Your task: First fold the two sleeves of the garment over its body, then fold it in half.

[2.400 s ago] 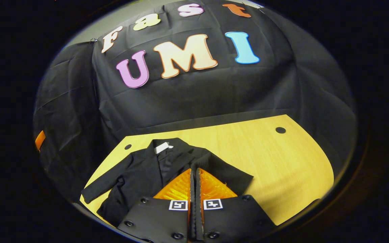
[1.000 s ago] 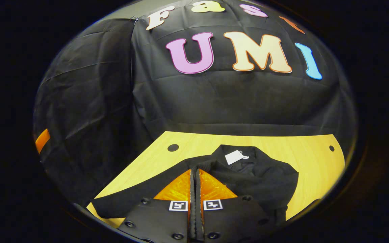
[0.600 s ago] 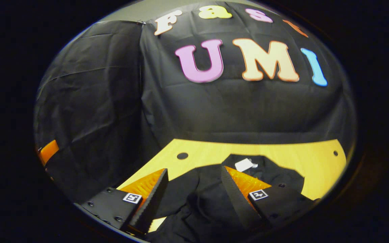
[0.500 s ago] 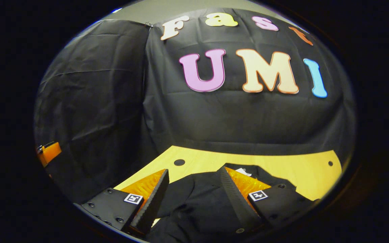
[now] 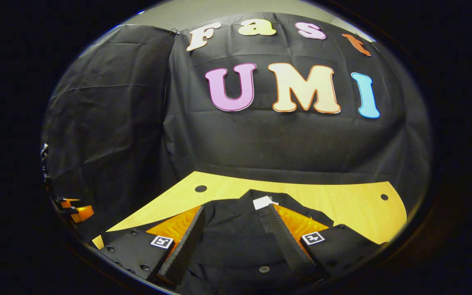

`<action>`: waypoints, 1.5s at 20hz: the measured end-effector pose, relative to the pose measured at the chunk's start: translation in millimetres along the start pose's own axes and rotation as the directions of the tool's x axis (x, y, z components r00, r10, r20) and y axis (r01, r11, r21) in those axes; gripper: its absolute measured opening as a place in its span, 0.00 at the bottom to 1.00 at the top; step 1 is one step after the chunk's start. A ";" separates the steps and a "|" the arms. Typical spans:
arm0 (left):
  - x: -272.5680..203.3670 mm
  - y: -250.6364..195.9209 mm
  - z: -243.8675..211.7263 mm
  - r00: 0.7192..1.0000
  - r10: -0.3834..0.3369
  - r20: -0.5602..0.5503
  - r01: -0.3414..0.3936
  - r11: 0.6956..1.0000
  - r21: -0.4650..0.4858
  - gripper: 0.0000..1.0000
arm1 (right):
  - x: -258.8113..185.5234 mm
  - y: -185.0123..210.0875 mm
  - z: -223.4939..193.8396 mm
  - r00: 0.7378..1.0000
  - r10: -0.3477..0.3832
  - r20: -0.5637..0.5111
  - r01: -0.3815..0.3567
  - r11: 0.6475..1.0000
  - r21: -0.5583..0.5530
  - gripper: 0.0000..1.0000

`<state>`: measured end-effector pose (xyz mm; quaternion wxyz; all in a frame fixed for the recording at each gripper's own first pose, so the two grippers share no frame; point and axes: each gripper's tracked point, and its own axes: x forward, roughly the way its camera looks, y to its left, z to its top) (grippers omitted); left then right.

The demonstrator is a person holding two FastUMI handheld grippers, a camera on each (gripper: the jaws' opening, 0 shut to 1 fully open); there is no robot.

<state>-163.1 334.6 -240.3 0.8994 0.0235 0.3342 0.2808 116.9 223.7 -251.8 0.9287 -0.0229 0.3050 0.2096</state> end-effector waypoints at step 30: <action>7.3 -42.2 -99.2 0.949 -0.134 -0.285 0.097 0.986 -0.139 0.00 | -37.7 -46.6 -16.6 0.996 -0.078 -0.030 0.078 0.997 0.002 0.95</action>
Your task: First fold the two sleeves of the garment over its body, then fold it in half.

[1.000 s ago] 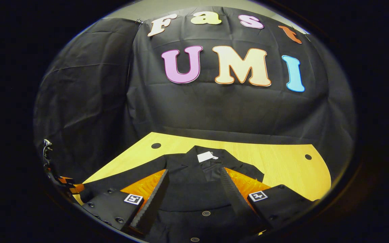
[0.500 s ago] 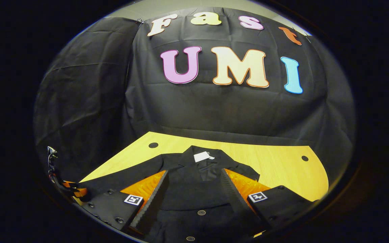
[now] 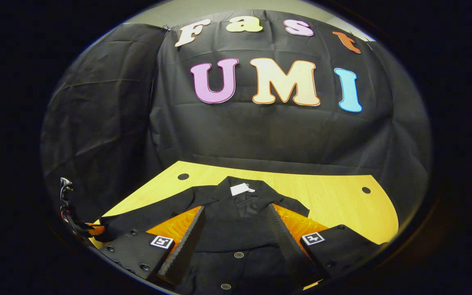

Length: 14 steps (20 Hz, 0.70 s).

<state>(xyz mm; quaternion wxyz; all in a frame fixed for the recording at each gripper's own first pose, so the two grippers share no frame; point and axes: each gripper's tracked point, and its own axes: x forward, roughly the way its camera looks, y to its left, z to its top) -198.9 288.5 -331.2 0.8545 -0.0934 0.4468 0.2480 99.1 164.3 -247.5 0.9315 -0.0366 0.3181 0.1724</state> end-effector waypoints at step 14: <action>-20.9 -115.2 145.4 0.938 -0.210 0.276 0.174 0.973 0.150 0.00 | -45.7 -55.7 -17.6 0.997 -0.068 0.022 0.066 0.995 0.079 0.97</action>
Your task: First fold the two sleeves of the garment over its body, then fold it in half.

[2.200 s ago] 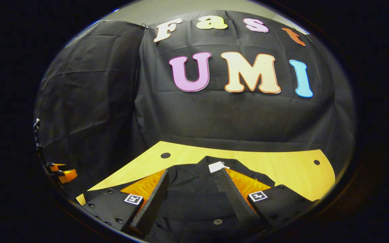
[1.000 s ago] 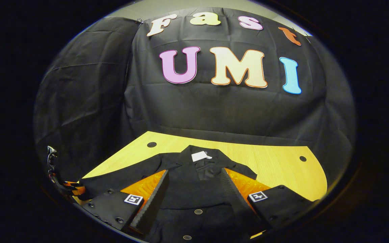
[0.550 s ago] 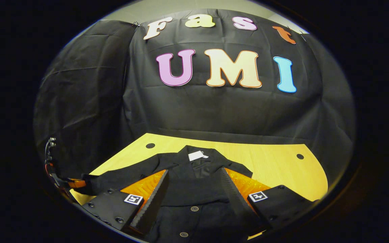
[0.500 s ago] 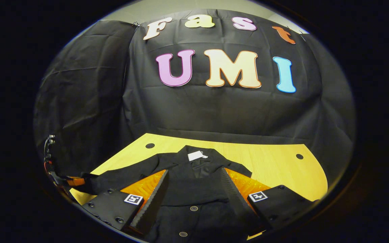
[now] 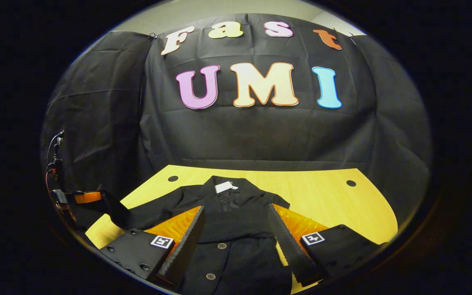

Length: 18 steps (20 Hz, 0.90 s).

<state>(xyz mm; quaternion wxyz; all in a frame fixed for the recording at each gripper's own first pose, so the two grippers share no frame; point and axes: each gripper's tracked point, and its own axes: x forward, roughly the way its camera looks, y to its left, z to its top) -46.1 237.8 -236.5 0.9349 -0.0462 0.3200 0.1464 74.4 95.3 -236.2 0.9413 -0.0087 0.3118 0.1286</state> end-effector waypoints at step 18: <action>50.5 -237.9 53.4 0.928 -0.372 0.026 0.361 0.914 0.182 0.00 | -82.0 -137.8 -44.5 0.973 -0.231 -0.006 0.228 0.957 0.179 0.97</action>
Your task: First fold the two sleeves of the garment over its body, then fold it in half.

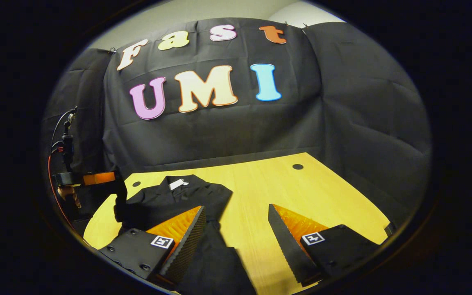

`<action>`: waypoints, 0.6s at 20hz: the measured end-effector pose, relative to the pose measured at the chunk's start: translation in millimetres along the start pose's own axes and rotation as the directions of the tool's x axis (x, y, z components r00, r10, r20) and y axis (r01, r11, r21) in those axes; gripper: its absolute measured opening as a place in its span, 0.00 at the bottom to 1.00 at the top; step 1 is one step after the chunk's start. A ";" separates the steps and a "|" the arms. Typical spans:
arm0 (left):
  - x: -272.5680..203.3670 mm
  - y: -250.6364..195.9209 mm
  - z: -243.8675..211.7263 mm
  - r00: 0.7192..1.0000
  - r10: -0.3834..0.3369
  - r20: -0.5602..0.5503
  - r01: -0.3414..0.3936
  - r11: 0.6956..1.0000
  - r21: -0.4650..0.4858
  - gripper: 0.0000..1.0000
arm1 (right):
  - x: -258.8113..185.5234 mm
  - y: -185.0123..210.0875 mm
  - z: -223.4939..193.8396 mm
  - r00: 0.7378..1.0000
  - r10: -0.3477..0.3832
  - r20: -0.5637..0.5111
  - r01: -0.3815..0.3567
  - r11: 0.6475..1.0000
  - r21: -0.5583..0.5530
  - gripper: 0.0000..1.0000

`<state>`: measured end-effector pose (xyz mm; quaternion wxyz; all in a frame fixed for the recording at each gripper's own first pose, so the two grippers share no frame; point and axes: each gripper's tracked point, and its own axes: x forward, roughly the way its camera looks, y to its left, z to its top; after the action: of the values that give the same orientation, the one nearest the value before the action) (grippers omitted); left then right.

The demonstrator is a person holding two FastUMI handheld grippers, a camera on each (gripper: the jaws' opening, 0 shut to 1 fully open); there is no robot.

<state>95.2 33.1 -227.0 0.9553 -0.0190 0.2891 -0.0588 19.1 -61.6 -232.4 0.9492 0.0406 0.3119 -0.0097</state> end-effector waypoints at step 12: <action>65.6 -125.2 -10.4 0.982 -0.183 -0.056 0.186 0.981 0.062 0.00 | -28.0 -69.7 -16.9 0.994 -0.110 -0.023 0.111 0.992 0.058 0.98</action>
<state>131.0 -99.3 -263.0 0.9382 -0.0125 0.3080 -0.1572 -16.4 -129.8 -234.3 0.9424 0.0516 0.3228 -0.0710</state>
